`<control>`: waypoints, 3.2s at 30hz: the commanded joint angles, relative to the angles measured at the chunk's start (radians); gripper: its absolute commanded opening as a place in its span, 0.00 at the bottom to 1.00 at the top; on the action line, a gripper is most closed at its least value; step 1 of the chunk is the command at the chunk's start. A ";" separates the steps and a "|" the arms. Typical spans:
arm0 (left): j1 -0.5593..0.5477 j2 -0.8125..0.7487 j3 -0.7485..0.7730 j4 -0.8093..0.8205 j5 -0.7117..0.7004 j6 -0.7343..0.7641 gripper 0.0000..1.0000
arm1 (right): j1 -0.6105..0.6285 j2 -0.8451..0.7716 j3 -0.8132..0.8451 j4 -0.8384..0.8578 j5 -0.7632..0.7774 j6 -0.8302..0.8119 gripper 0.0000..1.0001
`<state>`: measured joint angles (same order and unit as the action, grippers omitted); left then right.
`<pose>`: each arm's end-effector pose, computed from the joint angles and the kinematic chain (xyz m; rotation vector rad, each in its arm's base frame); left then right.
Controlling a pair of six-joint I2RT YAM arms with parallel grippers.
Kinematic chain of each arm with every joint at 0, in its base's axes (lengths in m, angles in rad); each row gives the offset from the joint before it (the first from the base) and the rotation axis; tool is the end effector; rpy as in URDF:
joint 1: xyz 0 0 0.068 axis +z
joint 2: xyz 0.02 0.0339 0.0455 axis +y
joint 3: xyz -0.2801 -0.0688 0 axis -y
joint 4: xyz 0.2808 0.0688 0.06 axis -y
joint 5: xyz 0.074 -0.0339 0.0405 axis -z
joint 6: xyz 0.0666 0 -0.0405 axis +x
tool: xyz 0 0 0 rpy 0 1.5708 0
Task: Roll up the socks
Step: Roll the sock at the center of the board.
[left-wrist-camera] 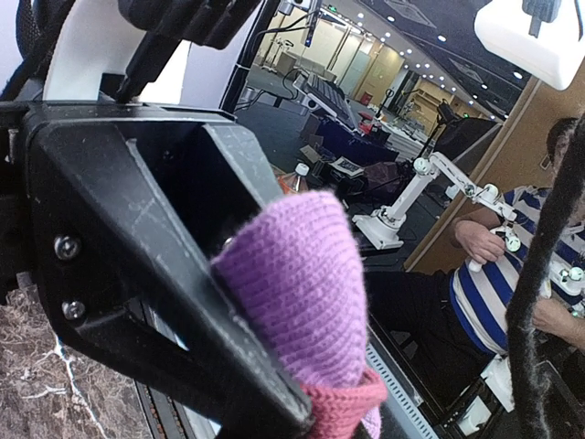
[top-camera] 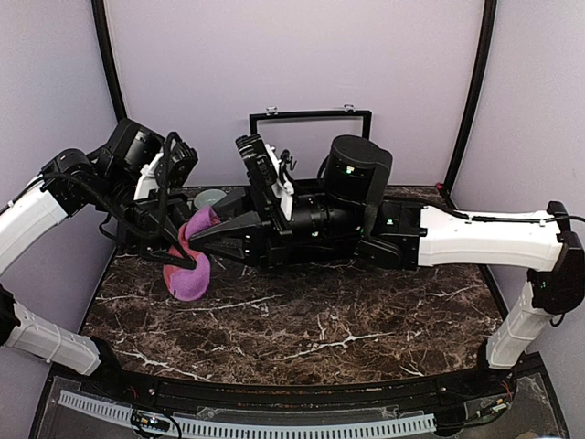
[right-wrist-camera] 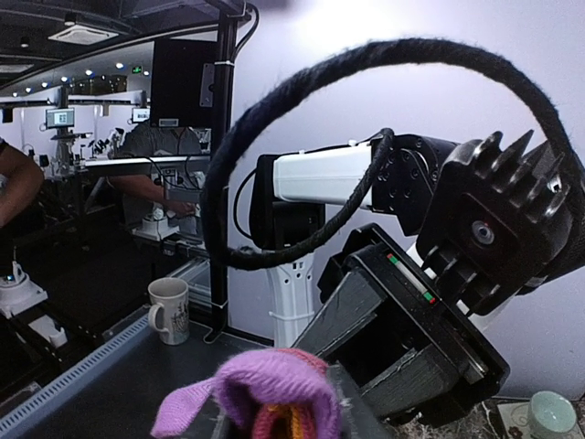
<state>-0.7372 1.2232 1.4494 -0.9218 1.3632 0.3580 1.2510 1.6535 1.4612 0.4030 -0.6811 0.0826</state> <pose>0.1429 -0.2177 0.4421 1.6471 1.2794 -1.7255 0.1027 0.4434 0.4242 -1.3463 0.8699 1.5316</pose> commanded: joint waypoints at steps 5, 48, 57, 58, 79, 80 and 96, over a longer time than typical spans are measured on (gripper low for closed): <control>0.011 -0.014 0.001 -0.009 -0.031 0.039 0.00 | -0.002 -0.013 0.002 0.067 -0.016 0.050 0.08; 0.013 -0.280 -0.258 0.201 -0.767 0.367 0.47 | 0.028 0.055 0.063 -0.060 0.579 0.050 0.00; 0.010 -0.343 -0.349 0.478 -1.148 0.305 0.42 | 0.026 0.022 0.013 -0.004 0.661 0.092 0.00; 0.011 -0.345 -0.341 0.460 -1.119 0.313 0.43 | 0.024 0.019 0.005 -0.004 0.676 0.090 0.00; 0.011 -0.351 -0.275 0.245 -0.812 0.431 0.53 | -0.013 -0.075 -0.159 0.056 0.561 0.052 0.00; 0.011 -0.346 -0.279 0.259 -0.831 0.428 0.53 | -0.011 -0.069 -0.147 0.054 0.548 0.056 0.00; 0.011 -0.344 -0.302 0.348 -0.945 0.392 0.55 | 0.006 0.038 -0.049 0.043 0.493 0.093 0.00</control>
<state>-0.7311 0.8803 1.1549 -0.6003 0.4255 0.7624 1.2407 1.6524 1.3514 0.4114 -0.1642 0.1513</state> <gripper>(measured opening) 0.549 0.104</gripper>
